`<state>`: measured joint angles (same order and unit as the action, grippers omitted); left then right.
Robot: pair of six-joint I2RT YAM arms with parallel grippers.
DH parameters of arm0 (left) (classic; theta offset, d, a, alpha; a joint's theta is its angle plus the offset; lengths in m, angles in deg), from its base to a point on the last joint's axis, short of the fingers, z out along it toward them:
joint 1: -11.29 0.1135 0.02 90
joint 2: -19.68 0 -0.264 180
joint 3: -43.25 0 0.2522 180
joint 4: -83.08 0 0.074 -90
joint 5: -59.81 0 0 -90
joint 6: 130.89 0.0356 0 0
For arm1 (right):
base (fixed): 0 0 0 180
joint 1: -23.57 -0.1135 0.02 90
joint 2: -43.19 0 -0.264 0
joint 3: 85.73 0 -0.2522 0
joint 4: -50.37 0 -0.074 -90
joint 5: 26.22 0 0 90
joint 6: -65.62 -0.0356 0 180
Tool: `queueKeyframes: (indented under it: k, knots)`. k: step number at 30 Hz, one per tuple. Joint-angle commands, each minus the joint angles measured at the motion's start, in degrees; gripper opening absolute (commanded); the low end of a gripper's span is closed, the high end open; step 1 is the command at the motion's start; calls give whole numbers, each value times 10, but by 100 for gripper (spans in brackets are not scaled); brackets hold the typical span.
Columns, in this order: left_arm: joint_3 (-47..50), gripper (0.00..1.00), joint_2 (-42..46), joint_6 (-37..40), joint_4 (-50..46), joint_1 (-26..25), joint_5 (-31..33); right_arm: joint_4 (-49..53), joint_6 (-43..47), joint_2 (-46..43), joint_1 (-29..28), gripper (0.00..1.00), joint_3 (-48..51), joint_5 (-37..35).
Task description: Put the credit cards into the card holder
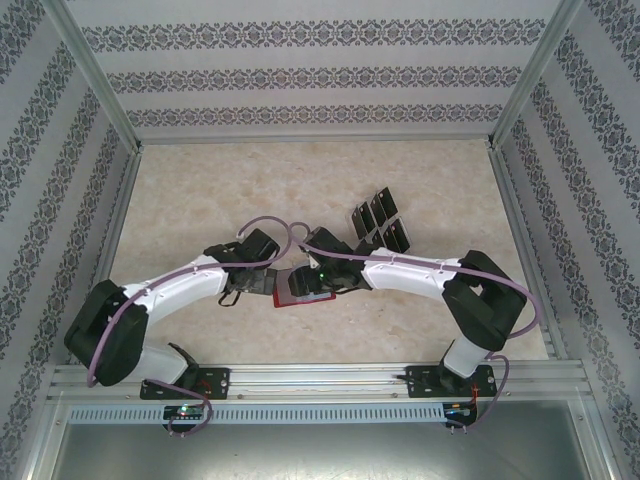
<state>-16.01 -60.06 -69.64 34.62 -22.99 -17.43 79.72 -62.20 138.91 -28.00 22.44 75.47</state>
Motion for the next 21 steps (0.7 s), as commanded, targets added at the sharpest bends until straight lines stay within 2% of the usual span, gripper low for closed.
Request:
queueKeyframes:
  k: [1,9,21]
  knots:
    - [10,100,20,-8,-27,13,14,3,-6,8,-6,60,-18,5]
    - [15,99,41,-6,-40,41,8,-9,-13,13,-8,60,-16,6]
    - [5,99,48,-3,-34,44,-20,-40,-17,-24,-6,61,1,7]
